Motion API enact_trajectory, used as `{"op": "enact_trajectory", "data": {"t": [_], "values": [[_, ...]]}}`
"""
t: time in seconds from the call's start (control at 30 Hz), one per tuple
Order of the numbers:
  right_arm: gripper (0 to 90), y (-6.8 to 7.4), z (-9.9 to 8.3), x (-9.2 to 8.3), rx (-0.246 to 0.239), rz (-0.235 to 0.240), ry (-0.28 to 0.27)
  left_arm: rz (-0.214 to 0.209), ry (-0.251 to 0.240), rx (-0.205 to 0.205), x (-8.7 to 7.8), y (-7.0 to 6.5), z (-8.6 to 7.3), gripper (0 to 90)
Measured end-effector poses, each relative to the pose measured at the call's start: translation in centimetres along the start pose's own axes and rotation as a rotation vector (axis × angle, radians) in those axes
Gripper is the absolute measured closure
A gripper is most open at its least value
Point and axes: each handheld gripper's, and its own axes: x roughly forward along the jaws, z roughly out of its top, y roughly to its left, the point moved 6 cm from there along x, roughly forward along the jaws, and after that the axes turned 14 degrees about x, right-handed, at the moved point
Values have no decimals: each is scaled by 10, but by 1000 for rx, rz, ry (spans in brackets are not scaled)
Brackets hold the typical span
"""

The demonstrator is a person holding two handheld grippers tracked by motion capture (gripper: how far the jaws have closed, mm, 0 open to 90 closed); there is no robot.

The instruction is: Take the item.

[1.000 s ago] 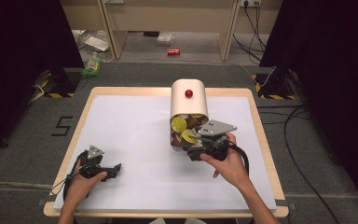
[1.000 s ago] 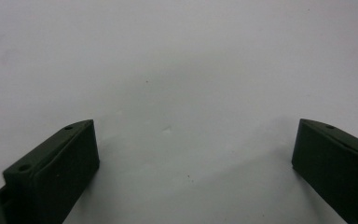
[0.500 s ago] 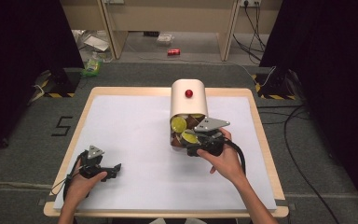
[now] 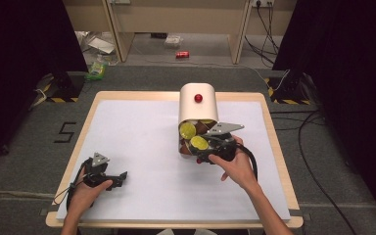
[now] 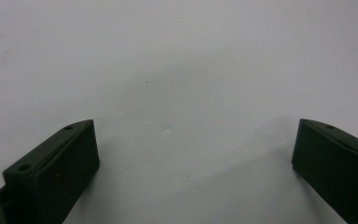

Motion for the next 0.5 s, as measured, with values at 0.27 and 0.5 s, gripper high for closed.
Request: {"op": "enact_trajectory", "data": {"t": [0.27, 0.5], "values": [[405, 5, 4, -4, -33, -23, -34, 0, 0, -1, 0, 0, 0, 0], [404, 8, 11, -17, -48, -18, -72, 0, -2, -4, 0, 0, 0, 0]]}}
